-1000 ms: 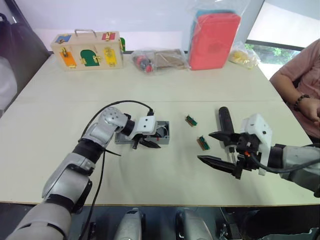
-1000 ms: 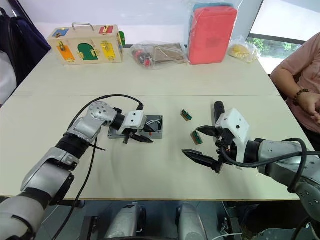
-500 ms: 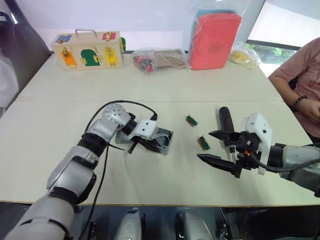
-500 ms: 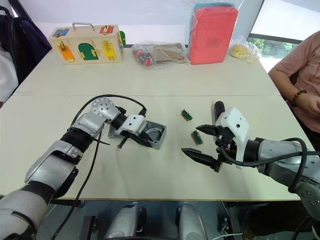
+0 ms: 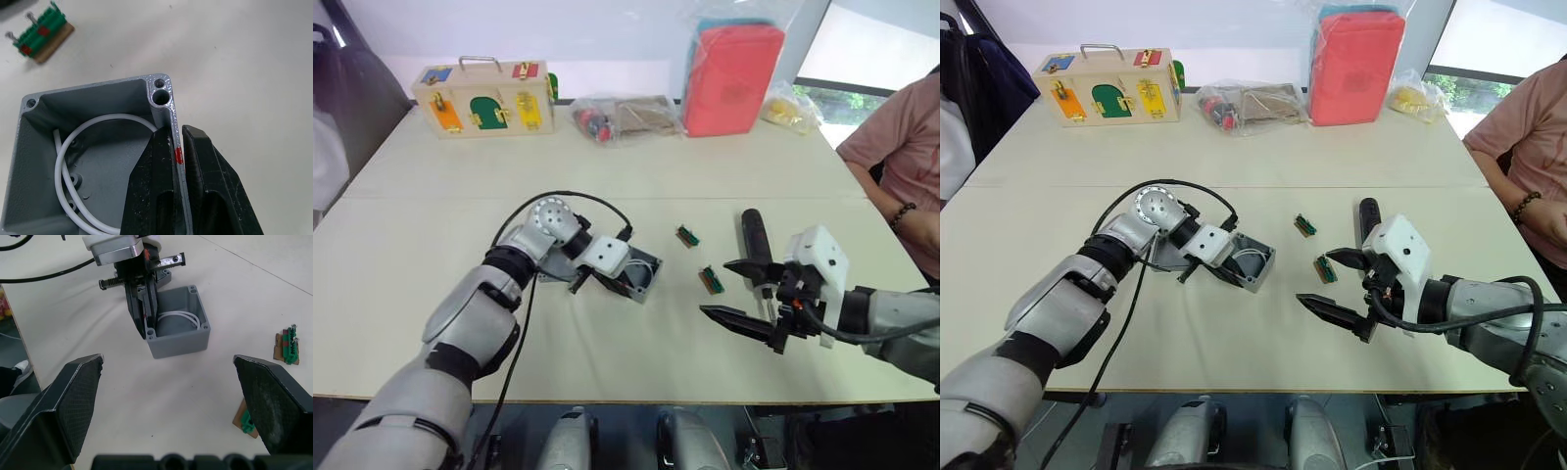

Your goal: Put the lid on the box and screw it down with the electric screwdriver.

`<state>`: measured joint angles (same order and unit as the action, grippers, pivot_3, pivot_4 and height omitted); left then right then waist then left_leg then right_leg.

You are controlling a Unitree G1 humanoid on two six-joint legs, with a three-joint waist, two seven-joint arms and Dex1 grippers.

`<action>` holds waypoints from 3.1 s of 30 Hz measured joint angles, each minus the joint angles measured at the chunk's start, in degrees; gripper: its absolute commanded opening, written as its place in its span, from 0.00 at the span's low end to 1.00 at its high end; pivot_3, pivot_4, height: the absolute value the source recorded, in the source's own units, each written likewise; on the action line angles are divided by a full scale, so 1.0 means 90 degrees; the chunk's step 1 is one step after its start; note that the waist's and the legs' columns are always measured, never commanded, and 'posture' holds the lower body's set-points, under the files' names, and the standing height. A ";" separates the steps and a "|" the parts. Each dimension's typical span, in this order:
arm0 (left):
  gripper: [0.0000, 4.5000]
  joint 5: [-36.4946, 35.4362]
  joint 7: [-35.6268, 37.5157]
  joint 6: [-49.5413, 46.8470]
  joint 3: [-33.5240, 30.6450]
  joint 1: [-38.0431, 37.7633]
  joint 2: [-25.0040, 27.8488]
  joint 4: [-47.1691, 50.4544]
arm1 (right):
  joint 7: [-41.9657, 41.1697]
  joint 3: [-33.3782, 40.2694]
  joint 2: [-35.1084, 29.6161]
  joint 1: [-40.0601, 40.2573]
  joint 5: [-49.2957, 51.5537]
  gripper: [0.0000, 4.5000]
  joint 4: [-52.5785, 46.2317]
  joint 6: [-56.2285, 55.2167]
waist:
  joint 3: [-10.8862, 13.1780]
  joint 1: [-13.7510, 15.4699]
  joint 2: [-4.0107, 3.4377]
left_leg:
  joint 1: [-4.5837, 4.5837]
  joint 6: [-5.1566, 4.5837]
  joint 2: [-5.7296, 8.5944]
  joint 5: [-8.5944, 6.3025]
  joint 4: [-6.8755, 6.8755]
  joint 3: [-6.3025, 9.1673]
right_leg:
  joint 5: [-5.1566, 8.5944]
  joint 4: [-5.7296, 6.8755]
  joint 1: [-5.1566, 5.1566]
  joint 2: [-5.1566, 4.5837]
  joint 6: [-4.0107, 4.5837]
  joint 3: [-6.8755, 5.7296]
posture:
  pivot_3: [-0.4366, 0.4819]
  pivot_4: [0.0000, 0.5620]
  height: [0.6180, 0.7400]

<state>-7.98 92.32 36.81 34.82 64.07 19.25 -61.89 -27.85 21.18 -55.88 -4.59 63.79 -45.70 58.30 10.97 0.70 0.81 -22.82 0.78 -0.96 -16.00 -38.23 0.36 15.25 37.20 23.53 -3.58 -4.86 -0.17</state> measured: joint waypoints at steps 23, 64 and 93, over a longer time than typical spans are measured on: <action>0.98 -0.0093 0.0000 0.0334 -0.0095 0.0454 0.0139 -0.0436 | -0.0017 -0.0047 -0.0168 -0.0029 0.0005 1.00 -0.0016 -0.0085 | 0.0002 -0.0012 0.0003 | 0.0000 0.0000 0.0000 0.0000 0.0000 0.0002 | 0.0000 0.0002 0.0002 0.0001 0.0000 -0.0001 | 0.48 0.27 0.92; 0.48 -0.0234 -0.8921 -1.1972 -0.4955 -0.4822 -0.0297 0.9268 | -0.1134 -0.1192 -0.0185 -0.1510 -0.0568 1.00 0.0976 -0.0406 | -0.0016 0.0002 0.0006 | 0.0038 0.0008 -0.0001 0.0004 0.0003 0.0014 | -0.0006 0.0013 -0.0022 -0.0012 -0.0011 0.0009 | 0.48 0.27 0.92; 0.01 -0.0943 -0.7392 -0.7261 -0.4201 -0.4059 -0.0842 0.8838 | 0.3680 -0.1917 0.3674 -0.3190 0.1919 1.00 0.2989 0.0124 | -0.0011 -0.0022 0.0031 | 0.0015 0.0013 0.0004 0.0007 0.0007 -0.0006 | -0.0019 -0.0002 -0.0005 -0.0017 -0.0026 0.0020 | 0.48 0.27 0.92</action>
<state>-16.47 25.79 -28.54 -2.98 27.54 11.68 17.65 5.27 3.92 -22.82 -33.30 81.06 -18.80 59.42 10.87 0.51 1.08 -22.69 0.90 -0.92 -15.94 -38.17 0.31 15.08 37.18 23.49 -3.73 -5.09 0.02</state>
